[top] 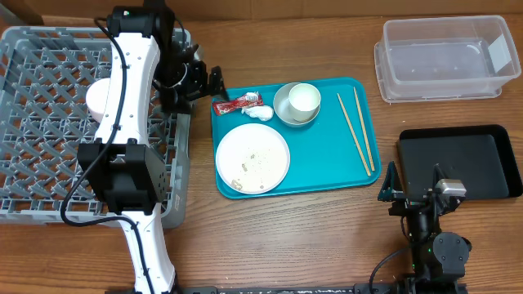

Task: Sort waste into correct bins and load items into the dishwasher
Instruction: 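Move the left gripper to the white paper cup and grasp it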

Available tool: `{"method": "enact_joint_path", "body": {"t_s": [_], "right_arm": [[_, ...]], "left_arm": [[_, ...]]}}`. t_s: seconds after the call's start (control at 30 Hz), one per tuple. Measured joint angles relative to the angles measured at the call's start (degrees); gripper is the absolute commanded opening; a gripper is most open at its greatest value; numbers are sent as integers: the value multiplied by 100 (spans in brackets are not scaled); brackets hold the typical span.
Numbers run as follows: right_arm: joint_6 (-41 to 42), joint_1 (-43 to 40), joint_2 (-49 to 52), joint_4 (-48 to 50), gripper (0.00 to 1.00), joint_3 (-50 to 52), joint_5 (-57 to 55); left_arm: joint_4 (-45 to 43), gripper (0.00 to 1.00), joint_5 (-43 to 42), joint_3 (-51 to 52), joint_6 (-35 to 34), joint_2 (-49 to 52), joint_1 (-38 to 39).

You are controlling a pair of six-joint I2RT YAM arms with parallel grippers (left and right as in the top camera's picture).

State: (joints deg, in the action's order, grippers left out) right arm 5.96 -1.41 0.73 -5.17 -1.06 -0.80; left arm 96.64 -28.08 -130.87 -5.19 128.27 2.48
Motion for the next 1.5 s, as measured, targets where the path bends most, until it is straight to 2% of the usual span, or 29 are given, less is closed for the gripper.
{"method": "enact_joint_path", "body": {"t_s": [0.07, 0.2, 0.43, 0.5, 0.6, 0.63, 0.87, 1.07, 1.27, 1.5], "right_arm": [[2, 0, 0, 0, 100, 0, 0], [7, 0, 0, 2, 100, 0, -2], [4, 0, 0, 2, 100, 0, 0], [2, 0, 0, -2, 100, 0, 2], [2, 0, 0, 0, 100, 0, 0], [4, 0, 0, 0, 100, 0, 0], [2, 0, 0, 0, 100, 0, 0], [7, 0, 0, -2, 100, 0, 0], [2, 0, 0, 2, 100, 0, 0], [2, 0, 0, 2, 100, 0, 2]], "left_arm": [[2, 99, -361, 0, 133, 0, 20], [4, 80, -706, 0, 369, 0, 221], [-76, 76, -337, -2, 365, 0, 1311], [-247, 68, -33, -2, 181, 0, 1657], [-730, 48, 496, -2, -264, 0, 2107], [-964, 44, 667, -2, -411, 0, 2216], [-2647, 49, 1602, -2, -1029, 0, 2697], [-3351, 53, 1832, -2, -1126, 0, 3032], [-3567, 59, 2192, -2, -562, 42, 3386], [-3519, 59, 2653, -2, -7, 417, 3499]]}}
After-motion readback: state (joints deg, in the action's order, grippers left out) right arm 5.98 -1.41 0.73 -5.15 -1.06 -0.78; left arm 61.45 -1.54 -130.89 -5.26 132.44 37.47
